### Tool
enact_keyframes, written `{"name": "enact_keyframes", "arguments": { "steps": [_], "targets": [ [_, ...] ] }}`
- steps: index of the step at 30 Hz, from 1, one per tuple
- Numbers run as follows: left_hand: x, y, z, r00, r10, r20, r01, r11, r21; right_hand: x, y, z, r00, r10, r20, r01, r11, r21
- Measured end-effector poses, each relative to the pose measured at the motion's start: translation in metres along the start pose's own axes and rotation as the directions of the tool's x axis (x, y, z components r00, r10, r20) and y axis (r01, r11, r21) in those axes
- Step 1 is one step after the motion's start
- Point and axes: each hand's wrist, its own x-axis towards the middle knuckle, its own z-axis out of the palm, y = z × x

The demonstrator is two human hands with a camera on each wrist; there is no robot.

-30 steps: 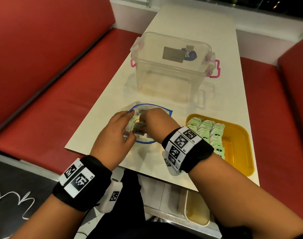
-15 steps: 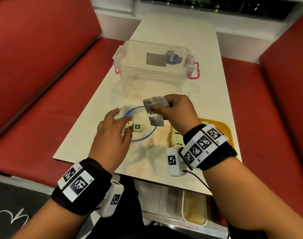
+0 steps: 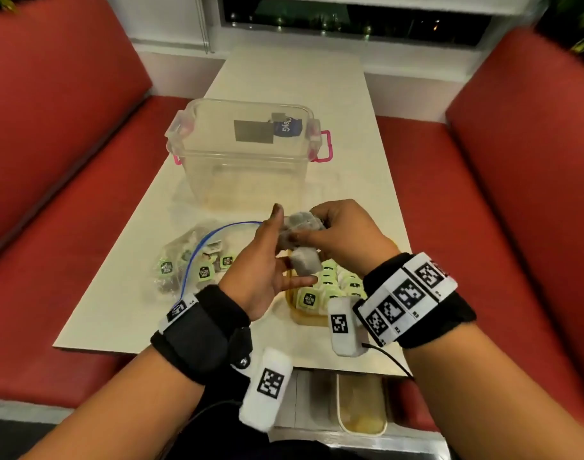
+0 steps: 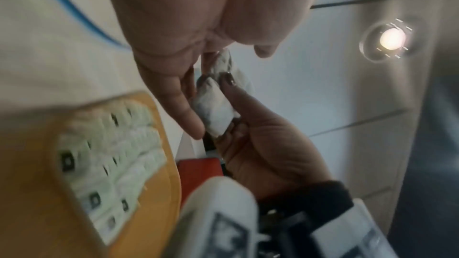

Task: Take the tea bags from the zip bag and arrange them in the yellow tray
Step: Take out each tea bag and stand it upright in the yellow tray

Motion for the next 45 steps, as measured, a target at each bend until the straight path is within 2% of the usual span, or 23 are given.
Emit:
{"name": "enact_keyframes", "arguments": {
  "steps": [2, 4, 7, 13, 21, 27, 30, 35, 38, 43, 45],
  "targets": [
    [0.007, -0.008, 0.006, 0.998, -0.066, -0.004, 0.066, 0.996, -0.065, -0.005, 0.002, -0.006, 1.0, -0.002, -0.013, -0.001, 0.983, -0.182],
    [0.017, -0.015, 0.011, 0.994, -0.104, -0.036, 0.101, 0.992, -0.078, -0.008, 0.006, -0.012, 1.0, -0.01, -0.016, 0.006, 0.968, -0.25],
    [0.026, -0.019, 0.015, 0.988, -0.135, -0.079, 0.128, 0.988, -0.089, -0.011, 0.013, -0.024, 0.999, 0.025, 0.034, -0.021, 0.991, -0.129],
    [0.036, -0.021, 0.019, 0.99, -0.135, -0.05, 0.129, 0.987, -0.1, -0.019, 0.017, -0.042, 0.996, 0.079, -0.041, -0.077, 0.996, 0.052],
    [0.041, -0.023, 0.018, 0.99, -0.14, -0.033, 0.137, 0.987, -0.085, -0.018, 0.022, -0.066, 0.996, 0.07, -0.051, -0.071, 0.997, -0.01],
    [0.045, -0.025, 0.02, 0.993, -0.118, -0.023, 0.116, 0.991, -0.062, -0.015, 0.019, -0.059, 0.99, 0.14, 0.003, -0.139, 0.989, 0.055],
    [0.046, -0.025, 0.019, 0.993, -0.116, -0.014, 0.115, 0.992, -0.054, -0.014, 0.02, -0.058, 0.992, 0.129, 0.009, -0.13, 0.988, 0.084],
    [0.046, -0.025, 0.014, 0.995, -0.043, -0.095, 0.043, 0.999, -0.002, -0.014, 0.02, -0.069, 0.997, 0.065, -0.04, -0.064, 0.998, 0.022],
    [0.048, -0.027, 0.007, 0.99, 0.029, -0.141, -0.016, 0.995, 0.095, -0.017, 0.019, -0.077, 0.999, 0.041, 0.013, -0.041, 0.998, -0.038],
    [0.047, -0.023, 0.006, 0.982, 0.168, -0.085, -0.144, 0.961, 0.237, -0.02, 0.017, -0.083, 0.993, 0.076, 0.092, -0.071, 0.996, -0.054],
    [0.046, -0.021, 0.005, 0.977, 0.205, -0.057, -0.182, 0.943, 0.278, -0.021, 0.015, -0.084, 0.992, 0.06, 0.115, -0.046, 0.992, -0.117]
  ]
}}
